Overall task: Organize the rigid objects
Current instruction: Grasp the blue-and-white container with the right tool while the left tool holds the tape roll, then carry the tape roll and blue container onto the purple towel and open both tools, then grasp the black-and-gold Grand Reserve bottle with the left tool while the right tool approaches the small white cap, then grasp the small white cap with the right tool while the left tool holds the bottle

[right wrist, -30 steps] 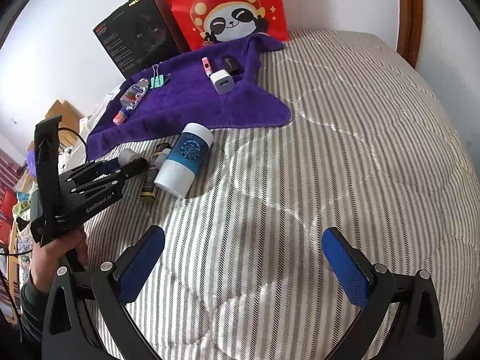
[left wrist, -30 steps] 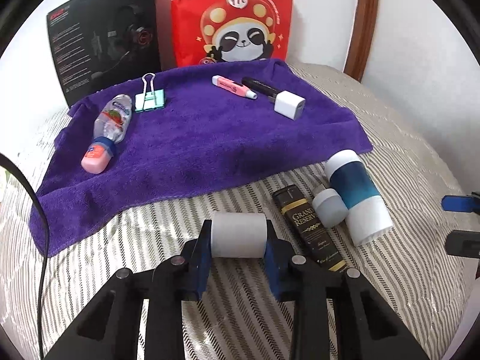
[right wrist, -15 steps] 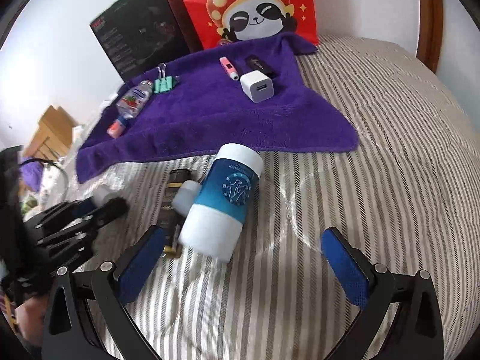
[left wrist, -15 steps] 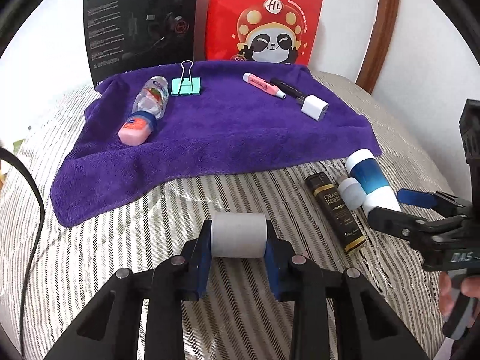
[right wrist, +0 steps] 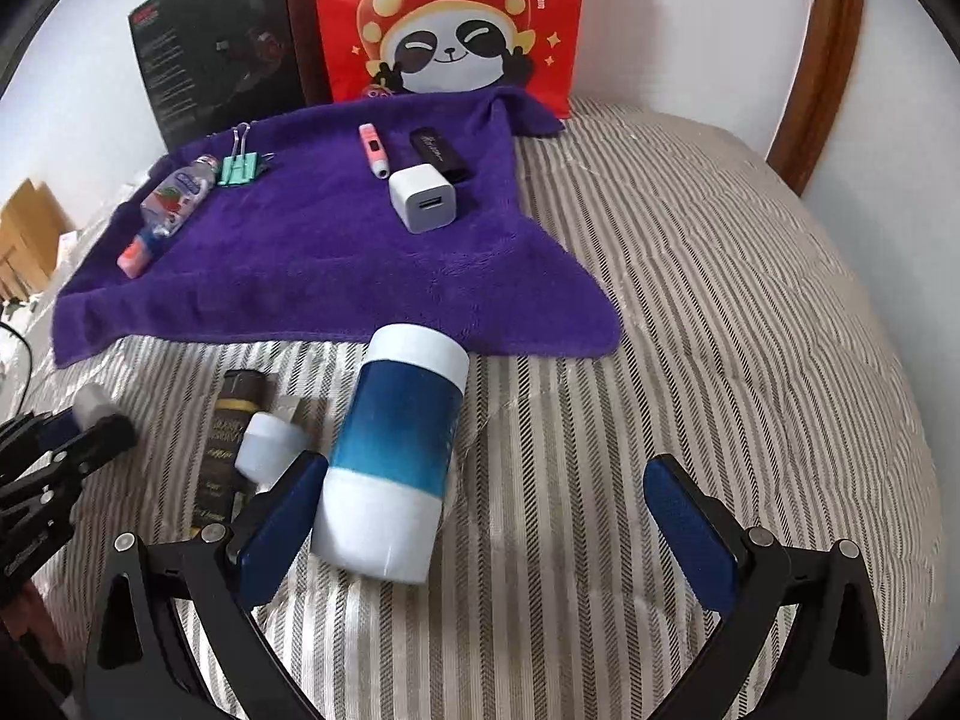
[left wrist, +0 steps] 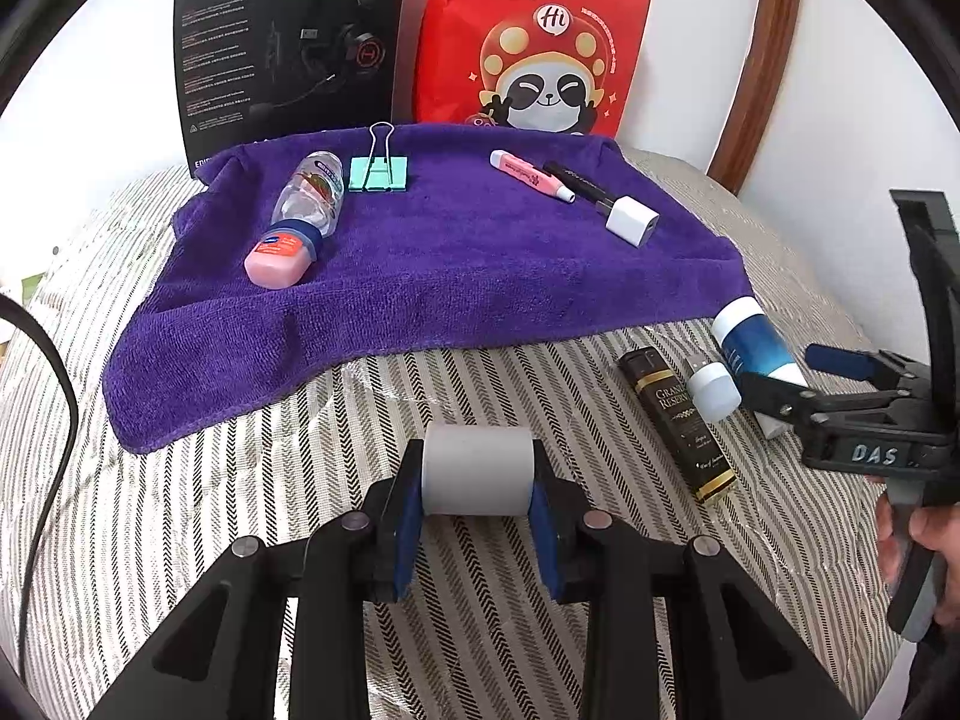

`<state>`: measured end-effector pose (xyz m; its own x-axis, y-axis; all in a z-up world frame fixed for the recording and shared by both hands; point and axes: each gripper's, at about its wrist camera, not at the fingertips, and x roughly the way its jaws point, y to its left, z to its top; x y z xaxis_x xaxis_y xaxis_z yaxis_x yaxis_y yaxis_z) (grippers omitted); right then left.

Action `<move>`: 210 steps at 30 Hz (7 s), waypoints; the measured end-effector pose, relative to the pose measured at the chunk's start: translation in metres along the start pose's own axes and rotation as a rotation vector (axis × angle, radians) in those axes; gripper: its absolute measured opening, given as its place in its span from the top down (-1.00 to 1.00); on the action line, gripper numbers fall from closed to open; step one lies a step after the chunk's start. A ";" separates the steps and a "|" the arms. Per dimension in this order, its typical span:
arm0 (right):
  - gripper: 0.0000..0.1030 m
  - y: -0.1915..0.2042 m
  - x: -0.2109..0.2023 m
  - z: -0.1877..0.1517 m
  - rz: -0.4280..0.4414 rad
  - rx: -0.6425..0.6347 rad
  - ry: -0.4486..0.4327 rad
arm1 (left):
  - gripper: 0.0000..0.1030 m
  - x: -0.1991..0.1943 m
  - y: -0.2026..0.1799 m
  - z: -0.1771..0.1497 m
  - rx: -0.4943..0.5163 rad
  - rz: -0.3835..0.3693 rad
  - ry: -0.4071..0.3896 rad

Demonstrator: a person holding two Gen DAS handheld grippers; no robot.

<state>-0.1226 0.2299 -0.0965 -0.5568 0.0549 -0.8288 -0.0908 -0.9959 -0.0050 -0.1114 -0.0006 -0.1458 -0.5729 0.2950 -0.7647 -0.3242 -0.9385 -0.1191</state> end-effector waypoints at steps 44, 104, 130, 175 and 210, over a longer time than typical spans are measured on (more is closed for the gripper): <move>0.29 -0.006 -0.036 0.051 0.254 -0.093 -0.104 | 0.42 -0.037 0.051 0.063 -0.059 0.021 -0.009; 0.13 0.062 0.056 0.124 0.314 -0.520 0.214 | -0.04 0.054 0.028 0.111 0.363 -0.045 0.279; -0.99 -0.043 -0.053 0.000 0.198 -0.049 0.073 | -1.00 0.006 -0.066 0.027 0.060 0.000 0.134; -0.96 0.001 -0.016 -0.020 0.173 0.069 0.005 | 0.57 -0.015 -0.017 -0.012 -0.122 0.178 0.034; 0.54 0.038 -0.009 -0.014 0.104 -0.034 -0.074 | 0.56 -0.029 0.010 -0.027 -0.133 0.097 -0.005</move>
<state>-0.1093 0.1906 -0.0969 -0.6209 -0.0444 -0.7826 -0.0020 -0.9983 0.0582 -0.0776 -0.0230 -0.1420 -0.6005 0.2028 -0.7735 -0.1649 -0.9779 -0.1284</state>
